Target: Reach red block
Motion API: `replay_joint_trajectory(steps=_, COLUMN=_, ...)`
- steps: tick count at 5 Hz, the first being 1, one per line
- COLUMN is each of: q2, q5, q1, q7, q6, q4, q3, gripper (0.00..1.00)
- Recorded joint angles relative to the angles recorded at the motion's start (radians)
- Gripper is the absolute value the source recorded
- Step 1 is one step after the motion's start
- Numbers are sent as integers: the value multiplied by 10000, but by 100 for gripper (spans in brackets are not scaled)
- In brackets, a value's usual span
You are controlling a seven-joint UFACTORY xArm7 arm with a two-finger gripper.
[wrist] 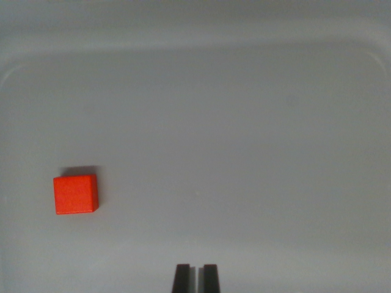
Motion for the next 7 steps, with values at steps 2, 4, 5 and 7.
replay_joint_trajectory(steps=2, q2=154, q5=-3, q1=77, q7=-6, q6=-309, q4=-173, q3=63, gripper=0)
replay_joint_trajectory(steps=4, q2=329, q5=-7, q1=165, q7=-14, q6=-661, q4=-370, q3=134, gripper=0)
replay_joint_trajectory(steps=5, q2=329, q5=-7, q1=165, q7=-14, q6=-661, q4=-370, q3=134, gripper=0)
replay_joint_trajectory(steps=7, q2=523, q5=-12, q1=262, q7=-22, q6=-1050, q4=-588, q3=213, gripper=0)
